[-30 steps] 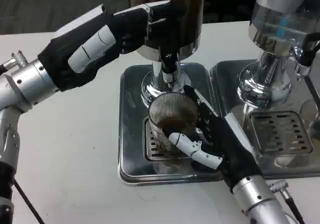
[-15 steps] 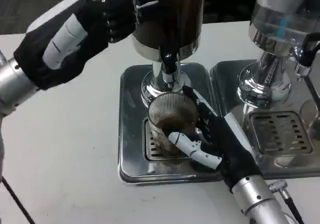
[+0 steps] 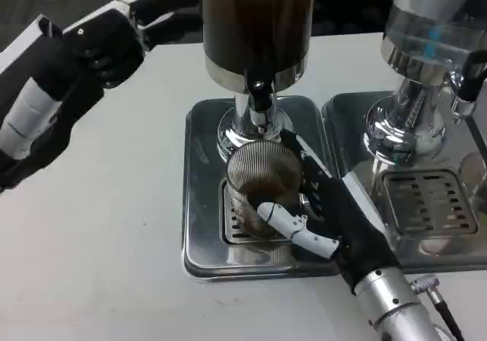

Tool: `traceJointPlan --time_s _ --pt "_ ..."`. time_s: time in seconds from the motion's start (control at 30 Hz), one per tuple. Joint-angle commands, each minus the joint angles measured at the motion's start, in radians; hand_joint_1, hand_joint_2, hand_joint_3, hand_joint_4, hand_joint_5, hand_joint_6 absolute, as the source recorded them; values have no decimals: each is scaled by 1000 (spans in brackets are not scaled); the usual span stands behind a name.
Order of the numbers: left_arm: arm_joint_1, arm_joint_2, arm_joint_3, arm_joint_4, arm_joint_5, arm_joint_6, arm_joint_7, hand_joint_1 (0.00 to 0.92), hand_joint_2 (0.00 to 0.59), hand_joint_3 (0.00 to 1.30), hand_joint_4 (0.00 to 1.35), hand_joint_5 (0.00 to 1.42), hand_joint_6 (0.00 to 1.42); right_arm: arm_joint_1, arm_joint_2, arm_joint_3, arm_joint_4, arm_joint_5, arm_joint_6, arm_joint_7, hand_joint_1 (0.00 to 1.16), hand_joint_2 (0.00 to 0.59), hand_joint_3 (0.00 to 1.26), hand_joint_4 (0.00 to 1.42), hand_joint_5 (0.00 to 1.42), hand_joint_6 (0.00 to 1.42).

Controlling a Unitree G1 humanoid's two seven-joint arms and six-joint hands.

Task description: Grasp the cup under the faucet to collect the drink, then remove the cup.

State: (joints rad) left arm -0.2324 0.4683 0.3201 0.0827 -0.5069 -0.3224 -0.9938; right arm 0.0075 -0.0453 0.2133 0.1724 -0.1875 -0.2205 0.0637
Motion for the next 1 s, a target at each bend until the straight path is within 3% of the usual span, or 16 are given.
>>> traceJointPlan --time_s 0.03,0.5,1.0 --pt "73 -1 22 -9 10 -26 38 0 136 188 79 126 67 -1 -8 5 7 12 -39 19 596 216 0 6 91 96" --pt "241 12 41 54 58 -68 98 0 134 204 99 144 71 -37 -31 21 82 12 -94 59 590 189 0 0 22 48" --pt "279 18 40 73 63 -60 115 0 139 222 121 158 84 -32 -41 23 64 -107 -26 -41 710 178 0 0 48 101"
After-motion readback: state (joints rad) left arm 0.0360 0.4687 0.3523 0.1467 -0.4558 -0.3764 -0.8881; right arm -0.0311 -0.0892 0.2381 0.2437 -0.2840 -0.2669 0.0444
